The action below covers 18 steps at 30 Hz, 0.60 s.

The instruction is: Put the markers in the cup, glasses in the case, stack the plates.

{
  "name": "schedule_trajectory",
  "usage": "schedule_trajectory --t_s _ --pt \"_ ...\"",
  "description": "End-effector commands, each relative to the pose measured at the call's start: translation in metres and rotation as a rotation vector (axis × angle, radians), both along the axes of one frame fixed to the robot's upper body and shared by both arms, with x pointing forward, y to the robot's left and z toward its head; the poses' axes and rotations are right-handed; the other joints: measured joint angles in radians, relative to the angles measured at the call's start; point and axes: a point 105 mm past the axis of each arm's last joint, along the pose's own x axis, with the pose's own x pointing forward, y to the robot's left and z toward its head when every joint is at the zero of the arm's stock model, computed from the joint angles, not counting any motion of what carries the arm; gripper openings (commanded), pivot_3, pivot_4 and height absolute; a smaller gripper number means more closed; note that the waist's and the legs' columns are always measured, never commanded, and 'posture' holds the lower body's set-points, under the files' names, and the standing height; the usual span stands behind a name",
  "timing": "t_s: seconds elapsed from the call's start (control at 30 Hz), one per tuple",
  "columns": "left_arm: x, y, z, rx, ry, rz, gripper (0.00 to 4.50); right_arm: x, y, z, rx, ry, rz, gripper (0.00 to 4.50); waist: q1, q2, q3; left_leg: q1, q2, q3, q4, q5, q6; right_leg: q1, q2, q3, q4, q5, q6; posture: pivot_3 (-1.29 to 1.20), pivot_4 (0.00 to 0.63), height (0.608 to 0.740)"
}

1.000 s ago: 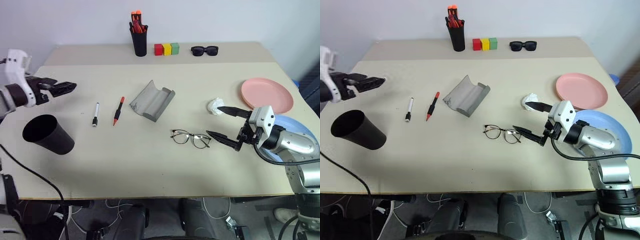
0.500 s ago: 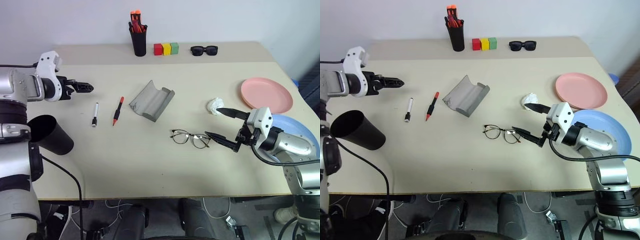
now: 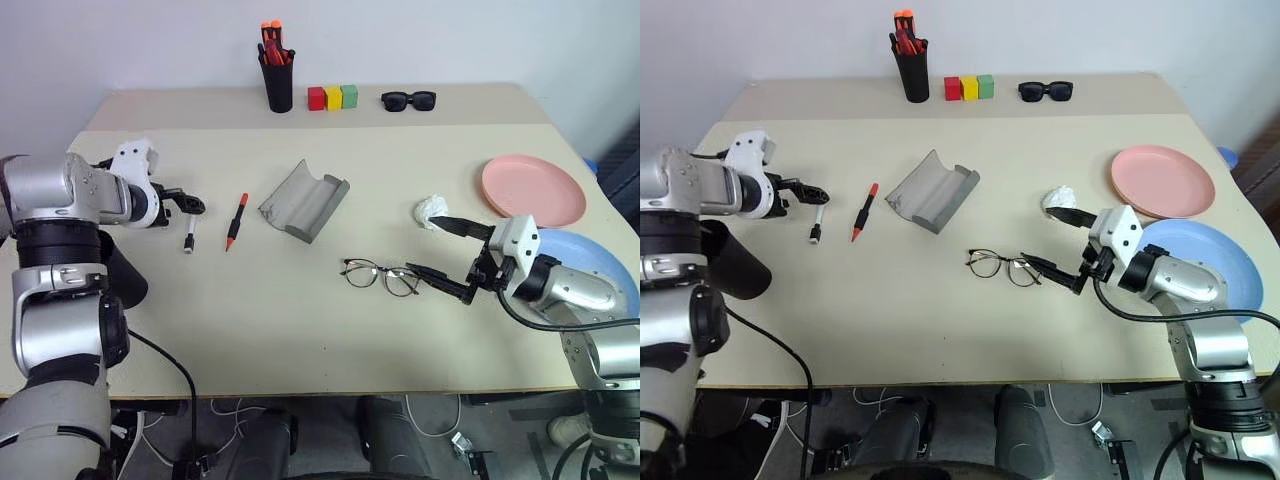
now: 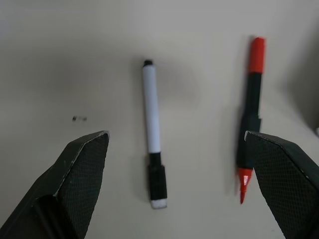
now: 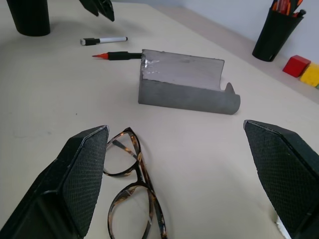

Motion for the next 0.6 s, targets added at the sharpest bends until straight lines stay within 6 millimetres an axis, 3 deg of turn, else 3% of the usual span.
schedule_trajectory --t_s 0.03,0.6 --pt "-0.003 0.003 0.009 -0.002 -0.027 0.040 4.50 -0.001 0.004 0.010 0.010 -0.052 0.013 4.43 0.000 0.000 0.000 0.000 0.000 0.000 0.000 0.000 0.000 0.000 0.000 0.000 0.000 0.000 0.000 0.00 0.150 0.740" --pt "-0.010 0.000 -0.024 0.063 0.087 0.012 4.50 -0.003 0.004 0.009 0.003 -0.056 -0.004 4.43 0.000 0.000 0.000 0.000 0.000 0.000 0.000 0.000 -0.001 0.000 -0.001 0.000 0.000 0.000 0.000 0.00 0.150 0.740"
